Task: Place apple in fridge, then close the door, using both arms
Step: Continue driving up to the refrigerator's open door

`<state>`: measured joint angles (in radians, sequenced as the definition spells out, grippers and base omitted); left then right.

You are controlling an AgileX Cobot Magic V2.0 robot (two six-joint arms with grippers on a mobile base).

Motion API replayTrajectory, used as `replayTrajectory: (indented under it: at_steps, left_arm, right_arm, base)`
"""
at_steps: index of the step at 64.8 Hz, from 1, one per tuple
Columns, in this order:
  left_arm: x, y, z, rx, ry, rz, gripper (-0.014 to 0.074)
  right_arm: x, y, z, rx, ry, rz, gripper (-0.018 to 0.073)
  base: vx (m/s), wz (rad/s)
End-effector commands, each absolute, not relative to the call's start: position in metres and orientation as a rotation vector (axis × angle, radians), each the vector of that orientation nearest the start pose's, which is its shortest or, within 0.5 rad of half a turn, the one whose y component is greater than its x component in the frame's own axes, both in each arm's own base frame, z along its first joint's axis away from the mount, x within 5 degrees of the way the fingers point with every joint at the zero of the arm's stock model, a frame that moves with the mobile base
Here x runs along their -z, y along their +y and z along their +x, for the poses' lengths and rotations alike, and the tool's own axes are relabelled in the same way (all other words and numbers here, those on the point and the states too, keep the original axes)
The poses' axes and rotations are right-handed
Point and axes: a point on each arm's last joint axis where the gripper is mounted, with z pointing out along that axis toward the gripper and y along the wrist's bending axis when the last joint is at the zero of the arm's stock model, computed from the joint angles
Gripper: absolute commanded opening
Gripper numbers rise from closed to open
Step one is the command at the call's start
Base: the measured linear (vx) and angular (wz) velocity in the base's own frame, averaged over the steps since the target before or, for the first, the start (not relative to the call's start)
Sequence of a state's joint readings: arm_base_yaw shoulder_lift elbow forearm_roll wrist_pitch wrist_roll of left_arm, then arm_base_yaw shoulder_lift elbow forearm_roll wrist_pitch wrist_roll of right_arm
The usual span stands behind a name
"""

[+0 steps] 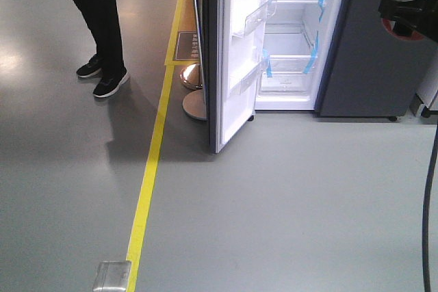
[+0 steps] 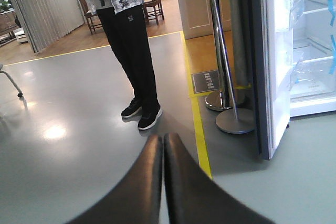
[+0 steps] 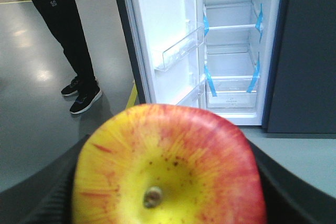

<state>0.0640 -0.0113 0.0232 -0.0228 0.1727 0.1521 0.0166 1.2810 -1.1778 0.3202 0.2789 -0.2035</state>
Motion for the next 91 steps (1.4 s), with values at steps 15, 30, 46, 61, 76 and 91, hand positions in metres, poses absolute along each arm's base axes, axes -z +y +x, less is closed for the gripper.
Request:
replayTrajectory:
  at_steps: [15, 30, 46, 61, 76, 91]
  left_arm:
    - [-0.1901, 0.0031, 0.0563, -0.134, 1.597, 0.048, -0.0006]
    - [-0.1901, 0.0031, 0.0563, -0.134, 1.597, 0.048, -0.0006]
    - [-0.1901, 0.0031, 0.0563, -0.134, 1.597, 0.048, -0.0006]
    - [-0.1901, 0.0031, 0.0563, -0.134, 1.597, 0.048, -0.0006]
    - [-0.1901, 0.0031, 0.0563, -0.134, 1.597, 0.048, -0.0006]
    - [-0.1901, 0.0031, 0.0563, -0.134, 1.597, 0.048, -0.0006]
  right_arm:
    - [-0.4224, 0.0092, 0.2872, -0.147, 1.72, 0.039, 0.0152]
    - [-0.4224, 0.0092, 0.2872, -0.147, 1.72, 0.039, 0.0152]
    - [-0.4224, 0.0092, 0.2872, -0.147, 1.72, 0.039, 0.0152]
    - [-0.4224, 0.0092, 0.2872, -0.147, 1.72, 0.039, 0.0152]
    - [-0.4224, 0.0092, 0.2872, -0.147, 1.72, 0.039, 0.0152]
    - [-0.4224, 0.0092, 0.2872, -0.147, 1.72, 0.039, 0.0152]
  base:
    - [0.13, -0.02]
    - [0.12, -0.02]
    - [0.11, -0.01]
    - [0.09, -0.02]
    - [0.07, 0.0]
    - [0.05, 0.02]
